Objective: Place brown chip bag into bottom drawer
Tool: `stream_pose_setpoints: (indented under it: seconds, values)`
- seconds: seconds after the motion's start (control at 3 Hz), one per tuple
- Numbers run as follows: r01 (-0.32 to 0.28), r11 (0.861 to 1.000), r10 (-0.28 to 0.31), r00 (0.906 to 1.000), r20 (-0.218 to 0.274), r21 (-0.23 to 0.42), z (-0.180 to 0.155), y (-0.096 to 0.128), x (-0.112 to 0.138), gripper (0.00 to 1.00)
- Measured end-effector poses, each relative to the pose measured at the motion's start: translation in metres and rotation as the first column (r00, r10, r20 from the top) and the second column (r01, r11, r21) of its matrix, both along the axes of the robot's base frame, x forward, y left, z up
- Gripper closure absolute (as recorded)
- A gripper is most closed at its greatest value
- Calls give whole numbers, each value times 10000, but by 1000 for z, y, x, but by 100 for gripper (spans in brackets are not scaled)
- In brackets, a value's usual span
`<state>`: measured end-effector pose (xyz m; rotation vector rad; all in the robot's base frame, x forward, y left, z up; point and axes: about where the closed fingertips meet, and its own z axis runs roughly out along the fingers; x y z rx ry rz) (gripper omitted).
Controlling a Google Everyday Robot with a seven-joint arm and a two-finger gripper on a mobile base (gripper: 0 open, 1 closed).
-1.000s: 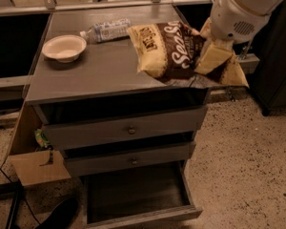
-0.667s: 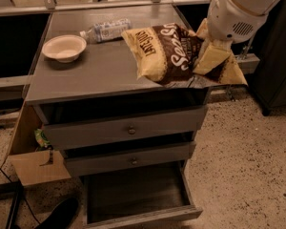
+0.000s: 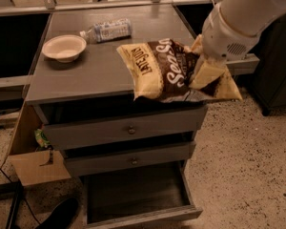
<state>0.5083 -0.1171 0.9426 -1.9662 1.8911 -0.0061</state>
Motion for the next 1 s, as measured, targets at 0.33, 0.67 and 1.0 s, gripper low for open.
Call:
stream_pose_setpoints:
  seconds: [0.33, 0.67, 1.0]
  values:
    - [-158, 9997, 161, 9998, -144, 192, -35, 5, -17, 100]
    - [-365, 9978, 371, 9993, -103, 555, -69, 9, -34, 100]
    - [-613, 9939, 601, 9981, 162, 914, -97, 14, -42, 100]
